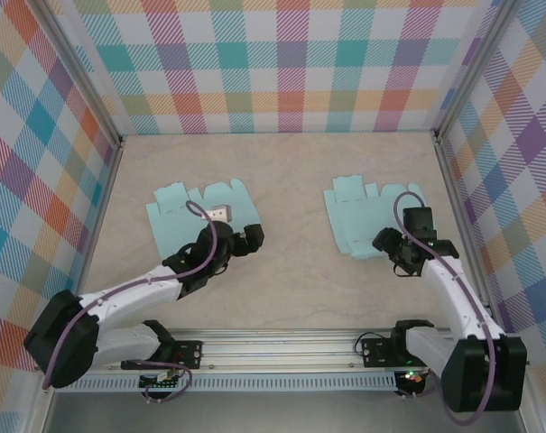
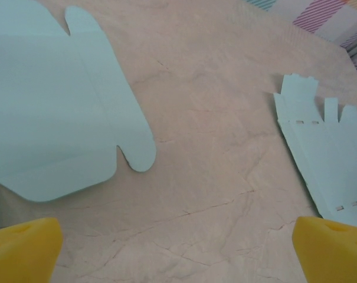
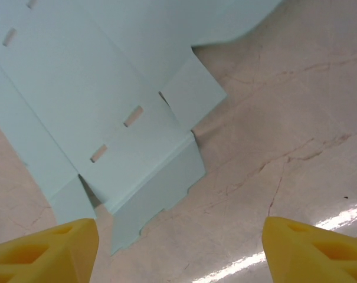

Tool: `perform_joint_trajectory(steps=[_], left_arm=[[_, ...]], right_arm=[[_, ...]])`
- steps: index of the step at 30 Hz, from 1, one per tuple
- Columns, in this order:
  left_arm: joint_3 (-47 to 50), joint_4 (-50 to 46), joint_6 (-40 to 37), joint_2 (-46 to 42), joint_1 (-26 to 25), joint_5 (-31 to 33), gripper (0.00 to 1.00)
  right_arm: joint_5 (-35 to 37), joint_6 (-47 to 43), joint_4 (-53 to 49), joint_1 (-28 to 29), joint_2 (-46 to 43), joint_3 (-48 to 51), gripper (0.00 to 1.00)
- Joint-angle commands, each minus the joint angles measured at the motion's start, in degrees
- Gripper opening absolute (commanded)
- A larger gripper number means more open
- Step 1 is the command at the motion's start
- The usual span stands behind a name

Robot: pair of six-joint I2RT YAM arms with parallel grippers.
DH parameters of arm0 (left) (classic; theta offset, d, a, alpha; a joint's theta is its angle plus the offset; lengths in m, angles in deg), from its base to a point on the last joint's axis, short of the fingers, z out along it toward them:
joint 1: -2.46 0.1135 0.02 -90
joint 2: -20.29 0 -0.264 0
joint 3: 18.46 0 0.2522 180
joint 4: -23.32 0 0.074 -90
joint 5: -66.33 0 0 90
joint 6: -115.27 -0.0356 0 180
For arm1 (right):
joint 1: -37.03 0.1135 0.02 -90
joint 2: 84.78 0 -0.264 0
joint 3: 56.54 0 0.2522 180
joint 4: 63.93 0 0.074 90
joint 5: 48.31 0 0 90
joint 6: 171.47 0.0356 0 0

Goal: Fold the paper box

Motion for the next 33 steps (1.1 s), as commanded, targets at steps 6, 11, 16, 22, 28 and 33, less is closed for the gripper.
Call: perform_joint_trajectory(steps=[6,11,16,22,28,33], left_arm=[[-5.4,0.4,0.1,6.4,-0.8,-2.2,1.0],[-5.9,-0.1,-0.2,7.2,-0.8,-2.0,1.0],[-6.6,-0.9,-0.9,7.8,-0.8,-1.9,1.0],[-7.4,-0.6,-0.9,9.2,-0.7,-2.8,1.0],[-8.6,0.0,-0.5,11.2,-0.8,-3.4,1.0],[-9.4,-0.2,3.8,13.1,-0.8,-4.5,0.93]], right_arm=[[0.9,1.3,3.4,-0.8,9.9,-2.1,0.65],[-2.8,0.4,6.3,-1.5,14.5,-2.5,0.61],[-11.6,0.6,10.8,-1.6,17.6,-2.3,0.46],[-23.5,7.8,21.0,-1.1,18.0,2.2,0.22],[-25.5,15.5,28.0,4.2,18.6,3.2,0.19],[-24.6,19.3,30.3,9.0,19.8,2.3,0.28]])
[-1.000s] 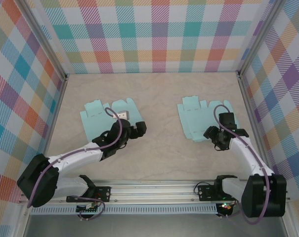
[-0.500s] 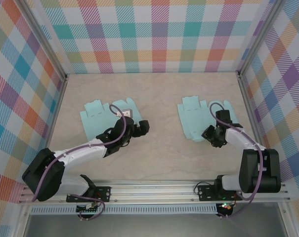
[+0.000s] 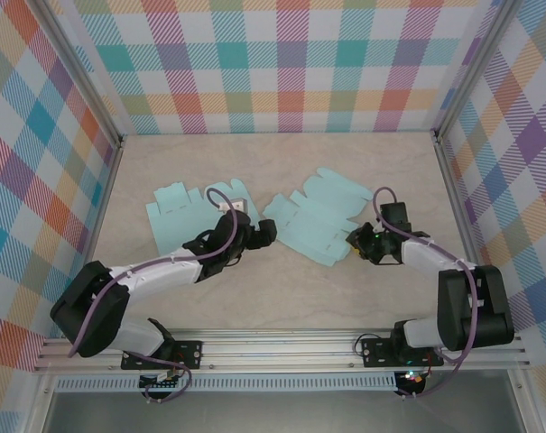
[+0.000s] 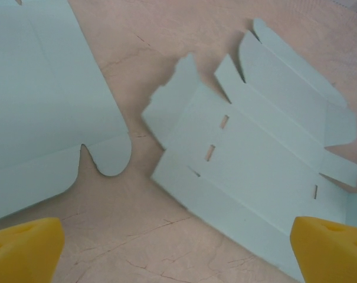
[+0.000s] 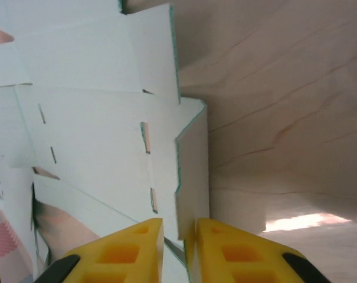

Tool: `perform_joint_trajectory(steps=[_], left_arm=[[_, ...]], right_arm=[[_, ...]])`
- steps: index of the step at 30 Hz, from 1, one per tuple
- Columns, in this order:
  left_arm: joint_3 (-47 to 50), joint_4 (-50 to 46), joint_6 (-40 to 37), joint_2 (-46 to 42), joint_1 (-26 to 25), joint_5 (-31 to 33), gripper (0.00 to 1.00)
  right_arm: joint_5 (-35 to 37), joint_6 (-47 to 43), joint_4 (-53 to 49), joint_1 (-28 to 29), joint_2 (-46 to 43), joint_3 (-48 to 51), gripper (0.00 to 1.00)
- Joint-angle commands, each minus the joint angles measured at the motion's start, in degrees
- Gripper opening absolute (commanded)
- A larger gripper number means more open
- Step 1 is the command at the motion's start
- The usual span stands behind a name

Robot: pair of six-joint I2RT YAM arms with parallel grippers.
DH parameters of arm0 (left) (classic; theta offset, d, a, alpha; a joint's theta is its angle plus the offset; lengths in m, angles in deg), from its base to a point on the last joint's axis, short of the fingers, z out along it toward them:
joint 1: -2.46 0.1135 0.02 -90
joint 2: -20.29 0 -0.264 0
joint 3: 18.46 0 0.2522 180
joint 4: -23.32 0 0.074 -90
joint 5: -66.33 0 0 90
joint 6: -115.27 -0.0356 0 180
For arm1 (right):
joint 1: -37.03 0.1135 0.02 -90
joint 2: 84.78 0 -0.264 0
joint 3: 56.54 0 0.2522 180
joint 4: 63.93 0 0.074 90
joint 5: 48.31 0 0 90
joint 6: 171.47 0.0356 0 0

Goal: Fold the paper box

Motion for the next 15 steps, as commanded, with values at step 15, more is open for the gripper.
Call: perform_joint_trajectory(steps=[15], left_arm=[[-5.8,-2.9,6.3,11.6,-0.6,-1.6,0.82]], right_arm=[[3.1,2.5,-1.6,4.8,-1.9,0.6,0.41]])
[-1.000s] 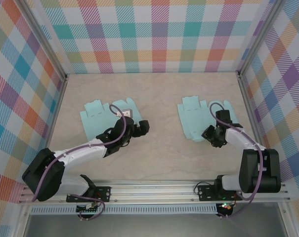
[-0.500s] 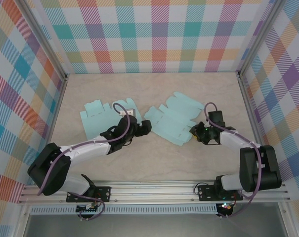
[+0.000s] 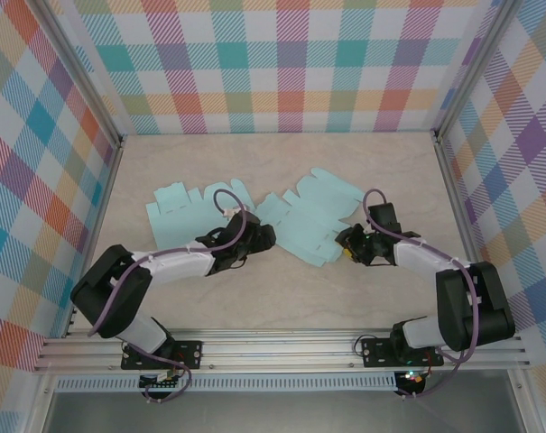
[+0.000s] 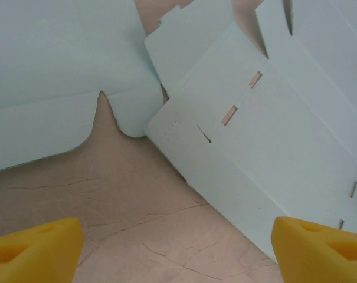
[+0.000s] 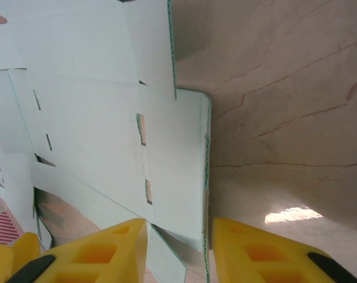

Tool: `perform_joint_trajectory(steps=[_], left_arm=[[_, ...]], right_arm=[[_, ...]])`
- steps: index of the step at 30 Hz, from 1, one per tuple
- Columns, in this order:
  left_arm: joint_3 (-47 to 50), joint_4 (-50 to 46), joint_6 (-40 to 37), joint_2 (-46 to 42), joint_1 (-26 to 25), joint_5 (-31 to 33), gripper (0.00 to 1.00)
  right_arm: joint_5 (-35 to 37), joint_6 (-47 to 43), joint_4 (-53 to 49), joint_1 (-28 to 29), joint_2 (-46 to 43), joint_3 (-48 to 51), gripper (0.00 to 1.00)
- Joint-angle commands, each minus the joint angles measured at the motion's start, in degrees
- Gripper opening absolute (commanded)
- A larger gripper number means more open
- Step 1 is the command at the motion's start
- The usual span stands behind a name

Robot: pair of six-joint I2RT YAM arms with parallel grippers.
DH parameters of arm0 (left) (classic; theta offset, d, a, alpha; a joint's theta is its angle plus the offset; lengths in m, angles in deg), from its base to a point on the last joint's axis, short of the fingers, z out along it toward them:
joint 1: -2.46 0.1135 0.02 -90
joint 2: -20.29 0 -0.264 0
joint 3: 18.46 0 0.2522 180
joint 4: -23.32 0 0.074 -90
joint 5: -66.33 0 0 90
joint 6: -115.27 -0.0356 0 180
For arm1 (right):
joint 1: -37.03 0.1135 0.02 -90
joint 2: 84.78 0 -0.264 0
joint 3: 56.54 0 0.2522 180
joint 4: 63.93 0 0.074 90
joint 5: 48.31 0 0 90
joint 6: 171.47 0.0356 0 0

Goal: Fold the paper box

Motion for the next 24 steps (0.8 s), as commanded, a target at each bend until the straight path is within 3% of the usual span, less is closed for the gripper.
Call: perform_joint_trajectory(steps=[1,10,24], left_arm=[[-3.5,2.5,-0.1,4.2,-0.6,-1.7,0.81],[-8.9,7.2,1.7,14.4,-0.1,-6.5,0.76],[-10.7,13.3,3.3,20.1,2.4,-4.7,0.64]], right_arm=[[1.8,-1.1,-2.4,0.5,-2.5,0.6,0.45],[6.3,-4.1,-8.1,0.5,-10.8,1.0,0.65],[7.3,-7.5,-9.9,0.5,-18.3,2.4,0.73]])
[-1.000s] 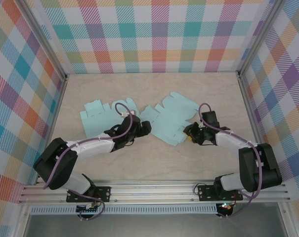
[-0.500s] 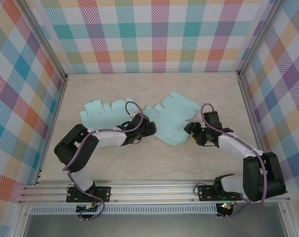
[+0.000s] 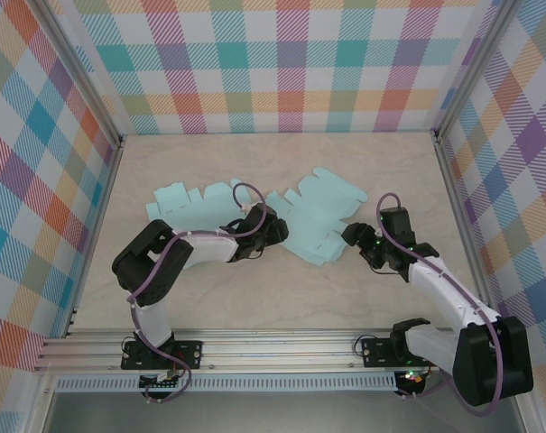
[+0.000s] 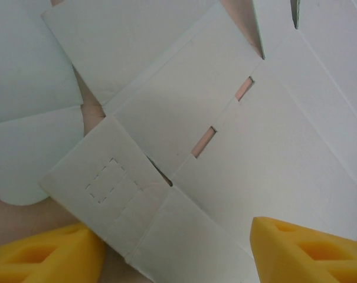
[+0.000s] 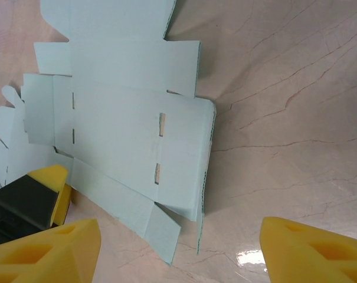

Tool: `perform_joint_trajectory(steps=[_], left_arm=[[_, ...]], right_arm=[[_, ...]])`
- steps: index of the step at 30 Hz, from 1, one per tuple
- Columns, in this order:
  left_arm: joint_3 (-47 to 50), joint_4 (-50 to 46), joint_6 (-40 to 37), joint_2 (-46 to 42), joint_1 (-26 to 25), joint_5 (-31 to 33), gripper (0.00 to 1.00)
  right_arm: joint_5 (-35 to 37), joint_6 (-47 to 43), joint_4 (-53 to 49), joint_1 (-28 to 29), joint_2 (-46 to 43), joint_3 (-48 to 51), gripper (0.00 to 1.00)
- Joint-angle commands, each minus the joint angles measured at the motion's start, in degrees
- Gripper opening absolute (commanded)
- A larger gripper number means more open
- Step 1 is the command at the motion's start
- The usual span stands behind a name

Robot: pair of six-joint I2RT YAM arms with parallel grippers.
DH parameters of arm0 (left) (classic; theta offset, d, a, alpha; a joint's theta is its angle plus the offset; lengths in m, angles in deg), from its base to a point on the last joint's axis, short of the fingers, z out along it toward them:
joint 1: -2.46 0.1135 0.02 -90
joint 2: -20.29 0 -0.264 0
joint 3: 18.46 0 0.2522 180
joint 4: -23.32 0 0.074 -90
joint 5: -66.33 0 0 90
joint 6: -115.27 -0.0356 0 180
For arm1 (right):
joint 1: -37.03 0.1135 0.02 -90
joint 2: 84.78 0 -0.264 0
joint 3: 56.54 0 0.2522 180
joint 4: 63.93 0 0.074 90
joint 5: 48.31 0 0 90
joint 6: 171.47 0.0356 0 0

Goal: Fold the paper box

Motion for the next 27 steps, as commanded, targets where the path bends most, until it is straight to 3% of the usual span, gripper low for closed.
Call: perform_joint_trajectory(steps=[1,12,17,20,27], left_arm=[[-1.2,6.0,1.0,3.9,1.4,-0.7,0.62],[-1.4,15.0,0.5,7.1,2.4,-1.3,0.45],[-1.1,21.8,1.2,8.8,3.3,-1.6,0.45],[-1.3,24.5,3.1,10.4,4.2,-2.1,0.52],[-4.6,23.1,4.9,13.5,5.9,-2.5,0.52]], right_arm=[[-0.4,-2.6,-0.7,0.2,-0.9,0.6,0.74],[-1.5,-4.3,1.0,0.3,-2.6,1.2,0.78],[-1.7,-4.3,1.6,0.3,-3.6,1.8,0.78],[-1.7,-4.4,1.3,0.3,-4.0,1.7,0.78],[-1.3,-4.3,1.0,0.3,-4.5,1.8,0.78]])
